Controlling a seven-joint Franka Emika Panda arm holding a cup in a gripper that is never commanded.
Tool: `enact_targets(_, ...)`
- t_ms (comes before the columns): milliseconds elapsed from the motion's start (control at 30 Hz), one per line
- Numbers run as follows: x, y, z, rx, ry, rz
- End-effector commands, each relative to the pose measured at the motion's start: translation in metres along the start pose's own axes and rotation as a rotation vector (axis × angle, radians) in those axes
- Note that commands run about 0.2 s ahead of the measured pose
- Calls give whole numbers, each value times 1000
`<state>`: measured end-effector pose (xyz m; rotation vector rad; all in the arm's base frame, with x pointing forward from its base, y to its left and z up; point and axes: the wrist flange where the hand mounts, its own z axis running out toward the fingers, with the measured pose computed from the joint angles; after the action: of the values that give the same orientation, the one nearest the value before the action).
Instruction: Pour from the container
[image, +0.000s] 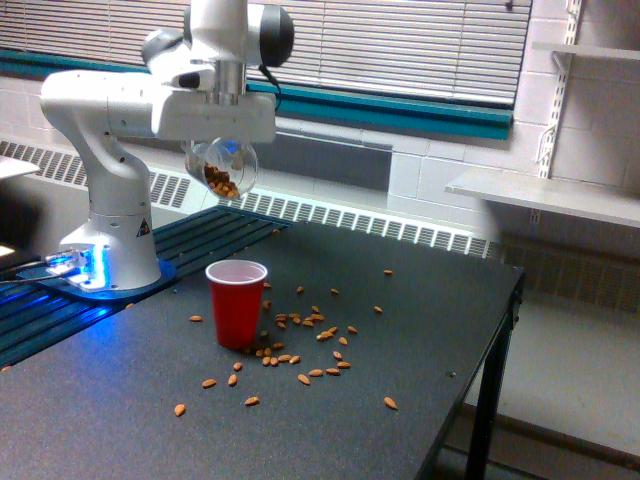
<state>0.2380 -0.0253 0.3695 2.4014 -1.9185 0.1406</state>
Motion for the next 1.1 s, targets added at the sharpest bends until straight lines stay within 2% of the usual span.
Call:
enact_targets(33,17,13,23,-45,-4,6)
enact_targets(200,29,13,34,-53,1,23)
enact_targets(567,60,24,40,-48,33,32)
enact_targets(767,73,33,47,-66,18,59)
enact_targets(1100,92,49,64,-81,-29,202)
